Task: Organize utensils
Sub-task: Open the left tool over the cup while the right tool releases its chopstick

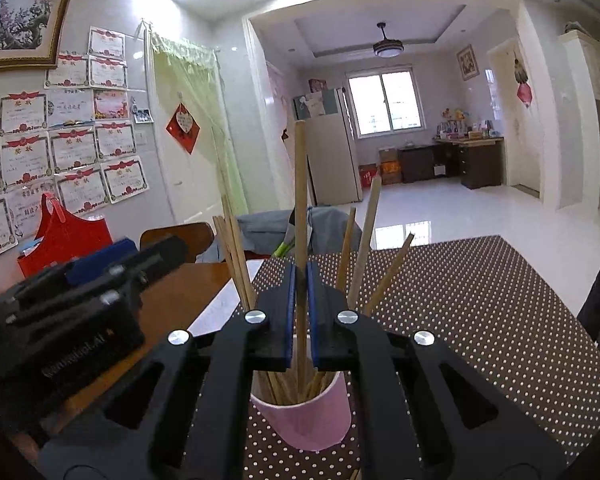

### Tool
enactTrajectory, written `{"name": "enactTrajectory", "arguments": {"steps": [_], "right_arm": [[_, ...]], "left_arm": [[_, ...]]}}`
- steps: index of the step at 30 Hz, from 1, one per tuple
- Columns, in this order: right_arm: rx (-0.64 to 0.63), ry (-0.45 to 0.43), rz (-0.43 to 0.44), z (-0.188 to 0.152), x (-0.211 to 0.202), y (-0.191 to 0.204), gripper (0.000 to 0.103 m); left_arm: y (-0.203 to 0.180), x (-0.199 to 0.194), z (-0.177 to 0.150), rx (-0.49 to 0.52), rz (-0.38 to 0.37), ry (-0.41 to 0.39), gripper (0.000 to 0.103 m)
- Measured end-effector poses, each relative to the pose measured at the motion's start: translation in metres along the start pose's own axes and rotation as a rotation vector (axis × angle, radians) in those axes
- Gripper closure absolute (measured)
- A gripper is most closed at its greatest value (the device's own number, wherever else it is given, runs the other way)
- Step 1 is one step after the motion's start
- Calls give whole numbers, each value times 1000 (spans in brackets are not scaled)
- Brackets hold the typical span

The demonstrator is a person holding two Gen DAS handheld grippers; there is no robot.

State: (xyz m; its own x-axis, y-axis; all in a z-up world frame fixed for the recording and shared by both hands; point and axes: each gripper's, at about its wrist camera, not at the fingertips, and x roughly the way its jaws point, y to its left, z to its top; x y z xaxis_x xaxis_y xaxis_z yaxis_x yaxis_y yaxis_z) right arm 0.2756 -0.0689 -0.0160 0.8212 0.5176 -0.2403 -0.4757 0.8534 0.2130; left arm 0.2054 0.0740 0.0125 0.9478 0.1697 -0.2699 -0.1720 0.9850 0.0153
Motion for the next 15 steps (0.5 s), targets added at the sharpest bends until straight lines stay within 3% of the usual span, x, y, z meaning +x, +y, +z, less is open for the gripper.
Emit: {"name": "enactTrajectory", "arguments": {"steps": [6,15], "right_arm": [[-14,62,-8,-15,12,1,96],[3,26,-20,-8,-8,-1,93]], "left_arm": [[-1,1,-1,-4,-3,15,46],[-1,-6,2,-28,-11,1,46]]}}
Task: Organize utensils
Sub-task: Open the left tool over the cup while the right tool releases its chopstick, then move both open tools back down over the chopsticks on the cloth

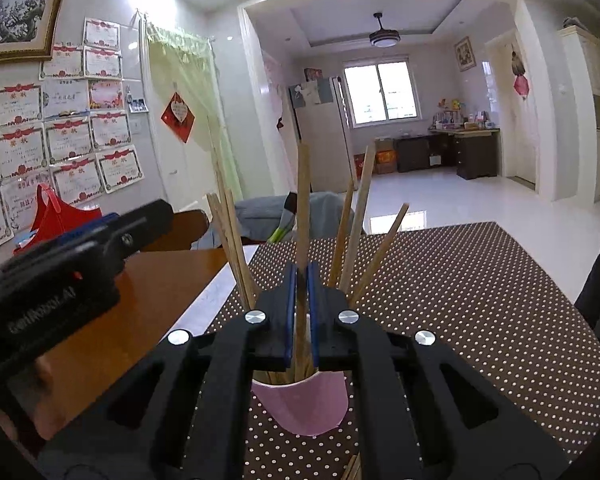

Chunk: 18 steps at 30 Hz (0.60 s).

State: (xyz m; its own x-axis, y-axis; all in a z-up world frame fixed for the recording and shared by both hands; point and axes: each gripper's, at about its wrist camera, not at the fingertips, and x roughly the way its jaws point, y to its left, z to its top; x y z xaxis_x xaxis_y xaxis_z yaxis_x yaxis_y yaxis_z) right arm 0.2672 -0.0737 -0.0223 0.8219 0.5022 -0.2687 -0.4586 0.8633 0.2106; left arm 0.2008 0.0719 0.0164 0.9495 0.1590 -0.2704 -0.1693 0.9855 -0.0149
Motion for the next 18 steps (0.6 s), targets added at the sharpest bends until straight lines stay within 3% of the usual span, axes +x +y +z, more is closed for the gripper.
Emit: {"name": "enactTrajectory", "arguments": {"steps": [2,3,4,10,18], "right_arm": [[7,-7,-7,3,-4,-1,77],[10,-12,-10,3,-7,-2,57],[11,-21,-13,3,-12,-3,51],[-27,-34,-44,5,-34,-4,51],[-8,-28,-60,0,-65,-19,45]], "left_arm": [[-1,-5,2,-6,-9,-15,46],[-2,-7,2,-5,-15,-20,46],[-4,-10,2,-2,-19,-27,46],[-6,-26,0,-21,-33,-55,45],[-7,-37,-6,-20,-86,-3,44]]}}
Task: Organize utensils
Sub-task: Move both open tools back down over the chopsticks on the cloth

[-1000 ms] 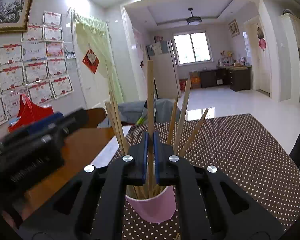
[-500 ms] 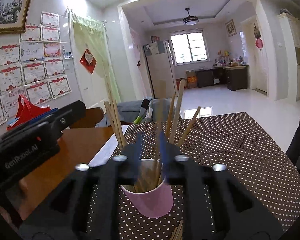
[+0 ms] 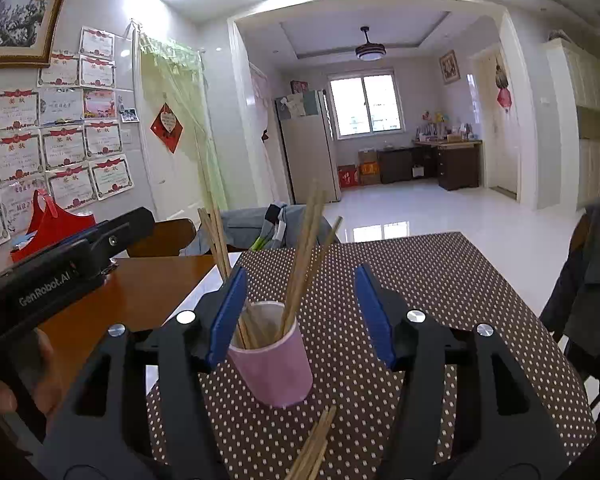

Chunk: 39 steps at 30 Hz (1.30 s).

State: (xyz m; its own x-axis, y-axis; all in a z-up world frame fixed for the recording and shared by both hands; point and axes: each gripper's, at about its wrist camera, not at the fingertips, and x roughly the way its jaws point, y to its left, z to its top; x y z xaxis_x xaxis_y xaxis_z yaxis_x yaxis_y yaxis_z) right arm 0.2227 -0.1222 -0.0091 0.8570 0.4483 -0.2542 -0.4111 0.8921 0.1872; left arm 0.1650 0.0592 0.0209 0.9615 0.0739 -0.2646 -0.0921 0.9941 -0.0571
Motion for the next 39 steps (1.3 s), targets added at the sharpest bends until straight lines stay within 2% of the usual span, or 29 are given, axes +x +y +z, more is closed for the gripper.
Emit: {"name": "enactTrajectory", "arguments": {"steps": [6,8,14,17,22,27,30,34,39], "right_arm": [[10,57,-11,-10,-14,-14,38],[9,106,-13,-16,-14,-19,35],[43,253,-36,-41,-11,-40,33],[68,324,-42,-52,-8,-49,32],[81,411,-56,-78,-8,-59,31],[100,465,-56,-97,-8,-65,31],[97,481,-53,-103,-9,-65,31],[96,499,-39,-108,-6,-65,31],[98,514,-32,-110,-4,-63,31]], "left_arm": [[-15,-5,-15,62,-64,82,44],[-21,-6,-23,93,-102,123,44],[-40,1,-56,180,-175,268,44],[-44,10,-74,190,-207,359,44],[-44,28,-104,187,-219,505,44],[-46,48,-140,216,-230,685,44],[-48,53,-158,240,-232,758,44],[-47,55,-173,252,-230,811,44],[-42,54,-177,235,-237,810,44]]}}
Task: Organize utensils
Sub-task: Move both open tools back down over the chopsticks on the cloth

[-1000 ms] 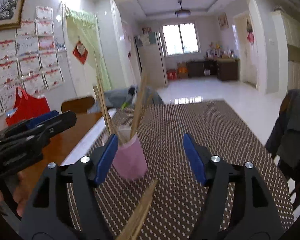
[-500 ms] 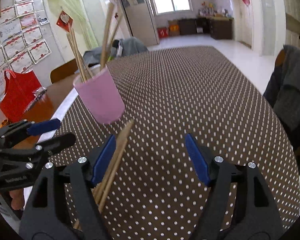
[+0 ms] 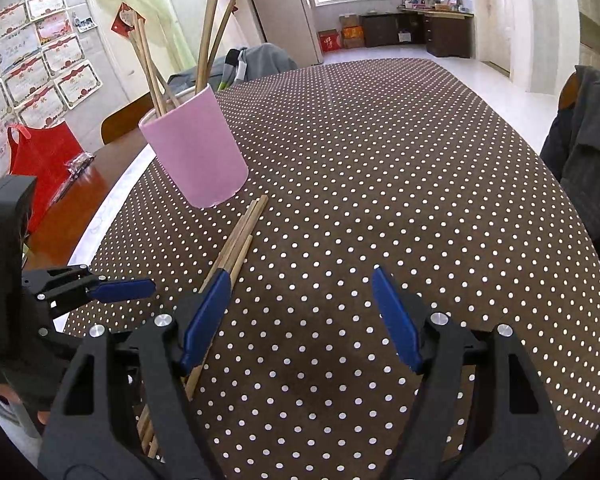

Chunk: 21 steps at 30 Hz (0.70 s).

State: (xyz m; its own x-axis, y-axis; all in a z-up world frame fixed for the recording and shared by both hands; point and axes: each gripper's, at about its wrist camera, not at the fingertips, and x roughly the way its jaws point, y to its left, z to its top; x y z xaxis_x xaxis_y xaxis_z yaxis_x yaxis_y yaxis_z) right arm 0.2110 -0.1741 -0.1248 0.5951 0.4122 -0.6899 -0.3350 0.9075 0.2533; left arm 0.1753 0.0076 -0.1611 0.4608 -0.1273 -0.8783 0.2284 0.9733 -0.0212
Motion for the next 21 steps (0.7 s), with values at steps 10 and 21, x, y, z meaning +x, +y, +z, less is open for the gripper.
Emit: {"name": "enactTrajectory", "arguments": {"steps": [10,21], "right_arm": [[-19,21,10,-3,6,7,31],[-66,80,-16,-9,14,19,31]], "left_arm": [[13,-2,-2,-1,42,-9,39],[28,5,1,-41,68,-9,37]]}}
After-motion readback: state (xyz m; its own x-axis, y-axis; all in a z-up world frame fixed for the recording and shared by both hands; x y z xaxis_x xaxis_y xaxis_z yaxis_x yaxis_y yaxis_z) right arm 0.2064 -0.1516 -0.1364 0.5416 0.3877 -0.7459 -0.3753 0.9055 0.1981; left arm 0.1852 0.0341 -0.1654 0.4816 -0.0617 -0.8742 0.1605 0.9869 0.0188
